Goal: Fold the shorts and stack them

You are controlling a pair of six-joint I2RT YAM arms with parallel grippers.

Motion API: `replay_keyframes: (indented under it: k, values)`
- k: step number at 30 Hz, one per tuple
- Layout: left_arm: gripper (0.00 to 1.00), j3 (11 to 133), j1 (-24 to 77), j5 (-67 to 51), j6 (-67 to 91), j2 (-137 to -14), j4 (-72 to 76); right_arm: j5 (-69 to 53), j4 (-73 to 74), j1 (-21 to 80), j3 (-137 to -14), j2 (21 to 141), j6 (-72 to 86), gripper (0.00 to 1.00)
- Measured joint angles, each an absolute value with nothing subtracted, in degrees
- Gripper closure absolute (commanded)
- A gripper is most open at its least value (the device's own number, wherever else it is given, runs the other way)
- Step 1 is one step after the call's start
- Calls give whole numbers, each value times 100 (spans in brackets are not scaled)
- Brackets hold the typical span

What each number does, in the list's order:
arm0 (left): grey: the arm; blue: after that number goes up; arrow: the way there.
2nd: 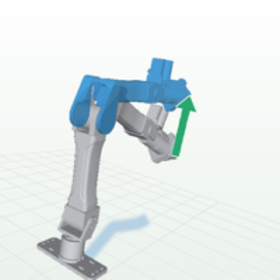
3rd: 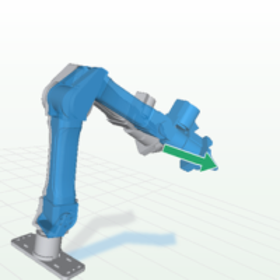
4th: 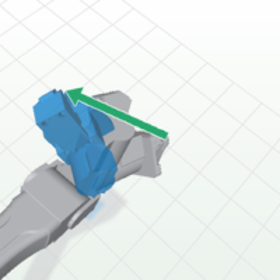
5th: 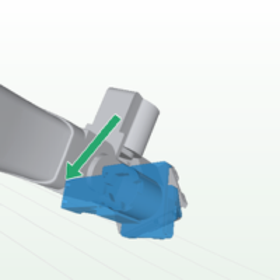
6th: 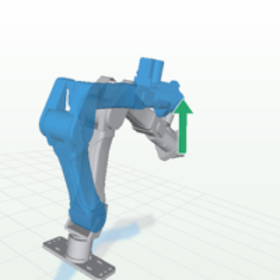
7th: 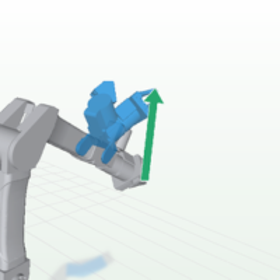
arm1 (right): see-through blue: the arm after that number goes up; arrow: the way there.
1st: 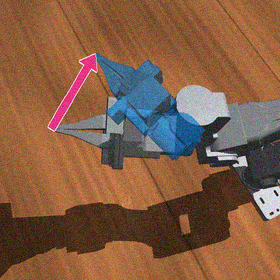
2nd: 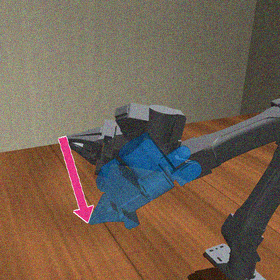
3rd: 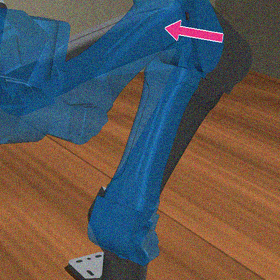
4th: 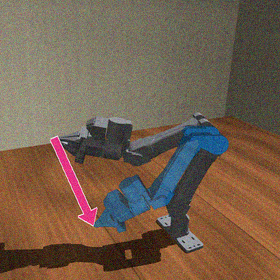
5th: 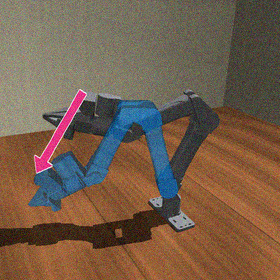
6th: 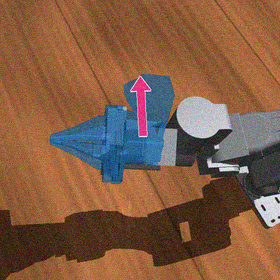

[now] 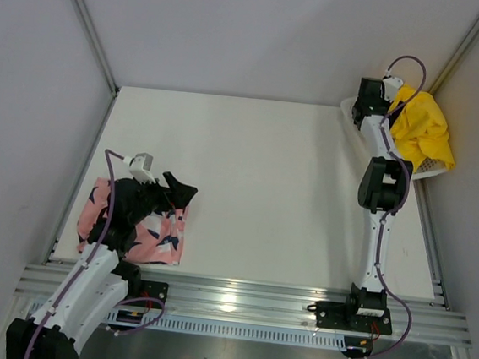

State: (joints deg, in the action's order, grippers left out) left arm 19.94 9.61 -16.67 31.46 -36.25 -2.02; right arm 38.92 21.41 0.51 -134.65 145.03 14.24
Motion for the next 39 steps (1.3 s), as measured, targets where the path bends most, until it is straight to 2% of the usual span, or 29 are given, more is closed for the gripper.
replay_keyframes:
  k: [2, 4, 5, 6, 7, 9, 10, 11, 18, 22, 27, 35, 39]
  values:
    - [1, 1994, 963, -1664, 3144, -3715, -113, 4071, 1900, 38, -13465, 14628, 1179, 0]
    - [1, 1994, 963, -1662, 3144, -3817, -73, 4259, 1704, 34, -13467, 14722, 996, 8]
    - [1, 1994, 967, -1658, 3144, -3868, -64, 4335, 1605, 5, -13467, 14763, 897, 18]
    - [1, 1994, 974, -1649, 3144, -3903, -54, 4390, 1531, -3, -13467, 14800, 827, 49]
    - [1, 1994, 974, -1647, 3144, -3931, -43, 4445, 1466, -23, -13467, 14833, 742, 63]
    - [1, 1994, 980, -1629, 3140, -3968, -30, 4519, 1367, -84, -13469, 14862, 709, 85]
    - [1, 1994, 985, -1623, 3133, -3986, -21, 4558, 1345, -126, -13469, 14862, 687, 89]
    - [1, 1994, 989, -1621, 3124, -3999, -19, 4600, 1313, -172, -13474, 14862, 681, 100]
    - [1, 1997, 1000, -1610, 3103, -3953, -27, 4595, 1398, -327, -13472, 14521, 637, 100]
    - [1, 2051, 1002, -1616, 3089, -3929, -102, 4388, 1658, -209, -13284, 13616, 648, 100]
    - [1, 2123, 1011, -1627, 3092, -3684, -296, 3983, 1968, 58, -13242, 11869, 781, 100]
    - [1, 2425, 1015, -1612, 3111, -3562, -419, 2003, 2246, 1004, -12726, 8809, 1509, 100]
    - [1, 2659, 1015, -1586, 3155, -3533, -438, 792, 2287, 1686, -12606, 7979, 1868, 100]
